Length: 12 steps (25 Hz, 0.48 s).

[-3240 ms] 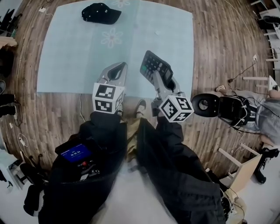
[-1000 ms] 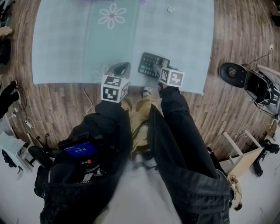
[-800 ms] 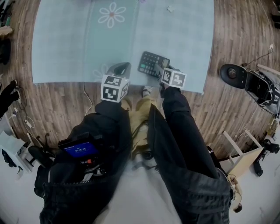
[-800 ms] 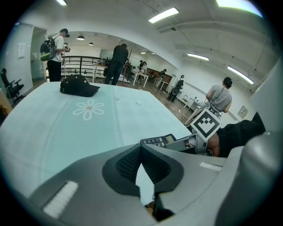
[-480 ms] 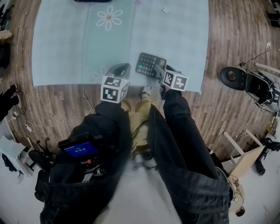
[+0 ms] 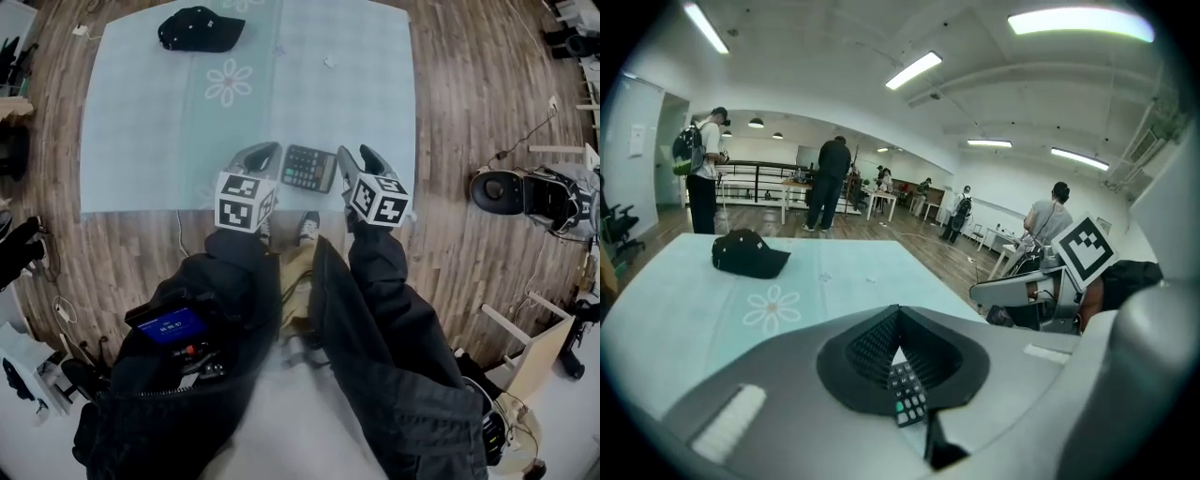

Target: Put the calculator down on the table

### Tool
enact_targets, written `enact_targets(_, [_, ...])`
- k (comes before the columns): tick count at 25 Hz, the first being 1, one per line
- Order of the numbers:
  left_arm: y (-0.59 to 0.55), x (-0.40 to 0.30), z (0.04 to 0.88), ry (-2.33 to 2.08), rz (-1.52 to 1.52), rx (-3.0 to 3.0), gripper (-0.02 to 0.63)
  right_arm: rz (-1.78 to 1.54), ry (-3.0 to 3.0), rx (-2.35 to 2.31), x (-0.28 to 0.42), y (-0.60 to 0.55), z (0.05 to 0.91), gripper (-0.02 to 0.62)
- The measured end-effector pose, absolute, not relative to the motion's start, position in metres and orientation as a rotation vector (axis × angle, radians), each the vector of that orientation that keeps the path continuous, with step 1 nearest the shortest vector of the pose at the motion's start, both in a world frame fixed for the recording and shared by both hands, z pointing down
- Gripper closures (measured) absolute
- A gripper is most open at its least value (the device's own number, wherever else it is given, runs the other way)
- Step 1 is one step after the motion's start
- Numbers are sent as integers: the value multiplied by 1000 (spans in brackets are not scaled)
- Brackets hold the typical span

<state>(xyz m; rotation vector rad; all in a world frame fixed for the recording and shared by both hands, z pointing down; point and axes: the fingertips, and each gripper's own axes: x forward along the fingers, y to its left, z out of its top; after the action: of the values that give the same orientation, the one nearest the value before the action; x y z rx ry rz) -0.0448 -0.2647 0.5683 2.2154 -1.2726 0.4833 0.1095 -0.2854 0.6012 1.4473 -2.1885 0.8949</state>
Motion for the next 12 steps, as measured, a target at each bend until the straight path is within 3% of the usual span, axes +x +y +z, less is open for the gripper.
enact_targets(12, [-310,-25,432,-1352,268,2463,607,480,-2499,1587,98,-311,431,555])
